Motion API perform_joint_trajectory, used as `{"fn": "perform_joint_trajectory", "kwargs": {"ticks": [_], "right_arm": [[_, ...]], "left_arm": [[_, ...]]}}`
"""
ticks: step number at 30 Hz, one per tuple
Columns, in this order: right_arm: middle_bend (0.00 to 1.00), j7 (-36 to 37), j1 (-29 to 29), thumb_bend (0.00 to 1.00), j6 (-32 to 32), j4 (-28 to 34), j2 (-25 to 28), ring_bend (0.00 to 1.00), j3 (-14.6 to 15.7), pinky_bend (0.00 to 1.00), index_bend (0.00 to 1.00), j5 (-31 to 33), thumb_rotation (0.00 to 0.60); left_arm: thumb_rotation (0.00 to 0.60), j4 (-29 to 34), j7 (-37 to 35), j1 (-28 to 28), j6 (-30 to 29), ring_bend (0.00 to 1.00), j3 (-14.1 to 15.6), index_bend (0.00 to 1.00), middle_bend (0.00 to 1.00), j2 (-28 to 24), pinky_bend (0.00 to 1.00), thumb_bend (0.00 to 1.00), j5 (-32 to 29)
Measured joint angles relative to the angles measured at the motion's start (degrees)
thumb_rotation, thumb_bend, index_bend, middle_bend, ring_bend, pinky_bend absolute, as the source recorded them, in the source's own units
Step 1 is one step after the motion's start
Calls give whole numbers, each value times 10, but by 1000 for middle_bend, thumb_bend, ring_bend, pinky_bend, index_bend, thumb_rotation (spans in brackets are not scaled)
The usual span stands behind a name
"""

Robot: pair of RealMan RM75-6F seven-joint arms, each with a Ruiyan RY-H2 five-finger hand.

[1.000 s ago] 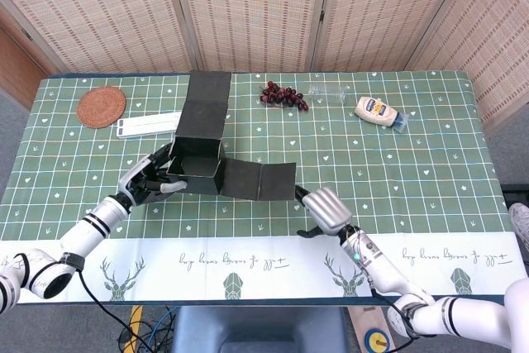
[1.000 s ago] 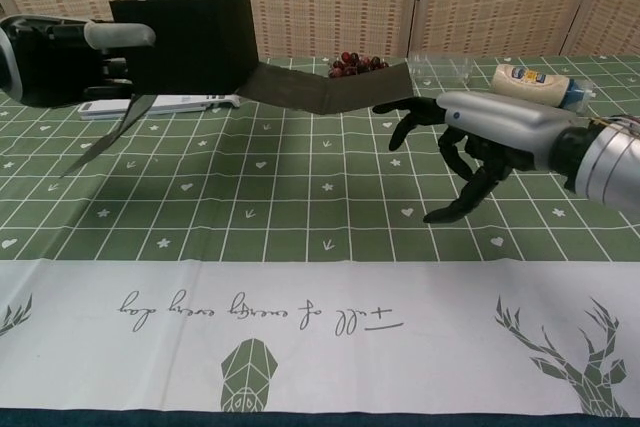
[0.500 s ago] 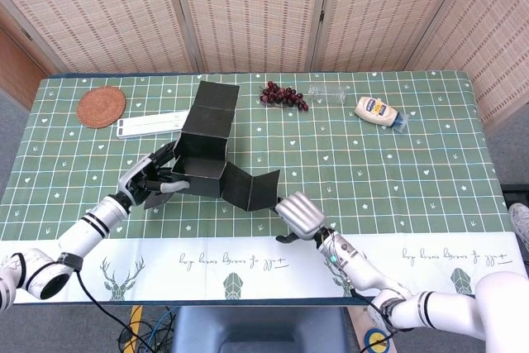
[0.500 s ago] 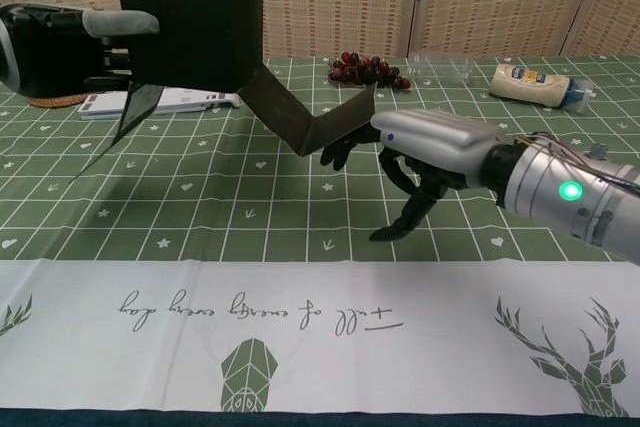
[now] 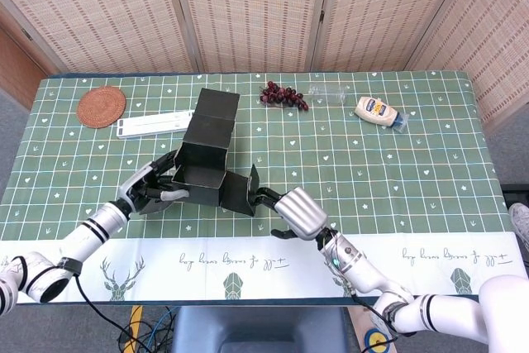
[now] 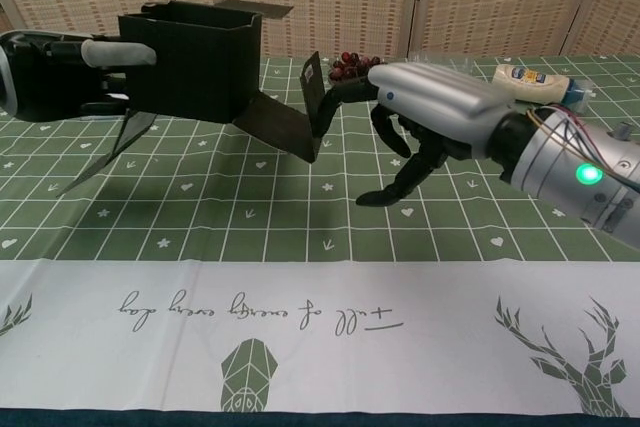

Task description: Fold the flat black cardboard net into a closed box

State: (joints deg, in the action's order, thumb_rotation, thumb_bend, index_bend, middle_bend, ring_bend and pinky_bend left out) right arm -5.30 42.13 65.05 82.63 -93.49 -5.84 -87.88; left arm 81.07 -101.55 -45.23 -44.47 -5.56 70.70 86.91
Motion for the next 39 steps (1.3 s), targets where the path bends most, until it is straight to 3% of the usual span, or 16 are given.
{"fn": "perform_joint_trajectory", "kwargs": {"ticks": [14,28,39], "right_arm": [[250,4,-16,185,-57,5,30,761,41,1000,102,11,600],[192,-1,34,185,-79,-106,-79,762,-9,1000,102,12,600],[218,-11,30,185,-35,-77,-60,762,-19,1000,102,-5,600]], "left_arm": [[600,-22,-85,2,-22,636,5,145,168,-9,934,145,10],[600,2,-93,-10,-21,636,14,145,168,-25,934,145,22],[600,-14,-20,-16,-11,636,26,155,168,-11,934,145,19]]}}
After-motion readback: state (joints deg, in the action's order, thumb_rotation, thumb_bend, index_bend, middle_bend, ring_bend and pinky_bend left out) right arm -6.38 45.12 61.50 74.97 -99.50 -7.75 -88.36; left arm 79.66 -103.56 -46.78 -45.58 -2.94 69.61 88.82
